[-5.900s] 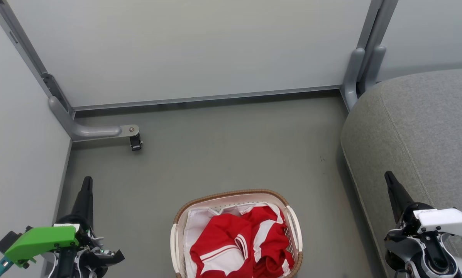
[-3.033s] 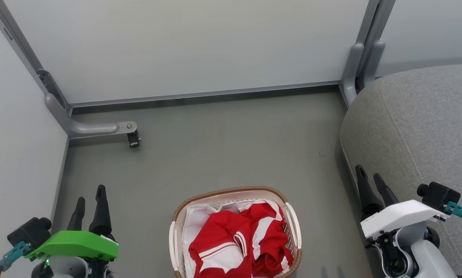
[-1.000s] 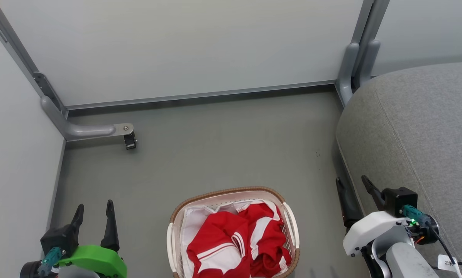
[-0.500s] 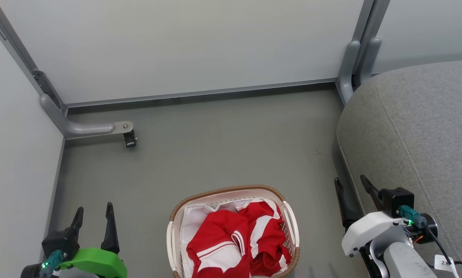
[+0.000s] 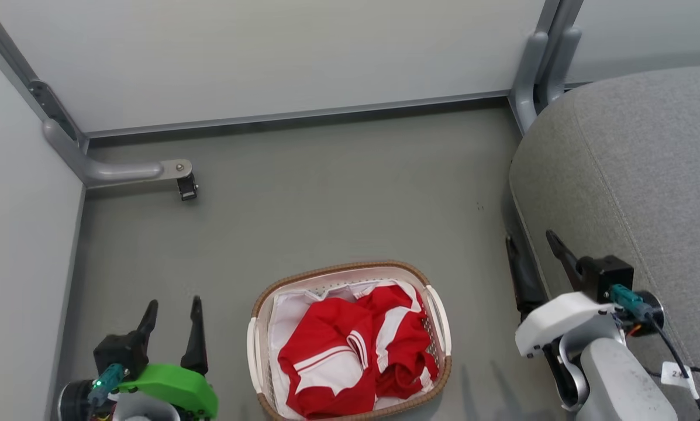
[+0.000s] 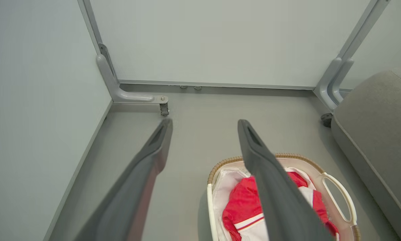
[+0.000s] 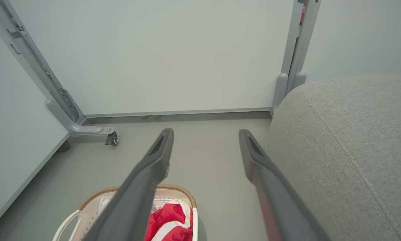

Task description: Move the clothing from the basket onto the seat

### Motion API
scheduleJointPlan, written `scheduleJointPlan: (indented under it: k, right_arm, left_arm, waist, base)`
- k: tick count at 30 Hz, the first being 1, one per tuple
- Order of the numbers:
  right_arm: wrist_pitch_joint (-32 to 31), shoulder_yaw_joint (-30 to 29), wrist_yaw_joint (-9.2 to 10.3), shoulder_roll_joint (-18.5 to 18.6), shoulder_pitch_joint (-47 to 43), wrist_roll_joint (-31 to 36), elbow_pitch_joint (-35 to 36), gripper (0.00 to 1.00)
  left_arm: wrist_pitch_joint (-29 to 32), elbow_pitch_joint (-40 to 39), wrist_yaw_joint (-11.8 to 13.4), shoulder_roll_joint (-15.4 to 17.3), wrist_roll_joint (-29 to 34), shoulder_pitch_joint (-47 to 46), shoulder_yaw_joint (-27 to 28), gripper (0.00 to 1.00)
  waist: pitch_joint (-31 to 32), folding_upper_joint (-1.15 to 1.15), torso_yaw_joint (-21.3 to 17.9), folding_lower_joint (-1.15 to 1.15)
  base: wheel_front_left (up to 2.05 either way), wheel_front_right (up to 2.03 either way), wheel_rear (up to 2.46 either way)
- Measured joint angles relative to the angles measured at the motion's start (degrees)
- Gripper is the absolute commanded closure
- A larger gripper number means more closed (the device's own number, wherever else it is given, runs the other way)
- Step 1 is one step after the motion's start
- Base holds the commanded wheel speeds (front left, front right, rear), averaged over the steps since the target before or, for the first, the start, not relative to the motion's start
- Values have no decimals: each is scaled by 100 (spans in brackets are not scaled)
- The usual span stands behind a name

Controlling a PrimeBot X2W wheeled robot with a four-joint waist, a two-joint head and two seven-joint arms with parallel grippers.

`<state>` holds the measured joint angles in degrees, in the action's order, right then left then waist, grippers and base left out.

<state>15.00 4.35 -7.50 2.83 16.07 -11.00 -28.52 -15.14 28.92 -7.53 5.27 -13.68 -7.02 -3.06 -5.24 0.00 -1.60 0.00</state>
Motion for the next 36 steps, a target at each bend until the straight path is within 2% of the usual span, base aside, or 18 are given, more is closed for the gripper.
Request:
scheduleJointPlan:
  k: [8, 18, 36]
  right_arm:
    - [0, 80, -1, -3, 512, -56, 411, 0]
    - [0, 114, -1, -1, 1159, -56, 995, 0]
    - [0, 68, -1, 0, 1718, 1, 1789, 0]
  left_arm:
    - [0, 108, -1, 38, -341, -561, -739, 0]
    - [-1, 417, -1, 191, -872, -1518, -2063, 0]
    - [-1, 1393, -1, 498, -2320, -3251, -4154, 0]
  waist:
    - [-616, 0, -112, 0]
    - [-1670, 0, -278, 1]
    - [-3501, 0, -587, 1]
  base:
    - [0, 0, 0]
    - [0, 0, 0]
    - [0, 0, 0]
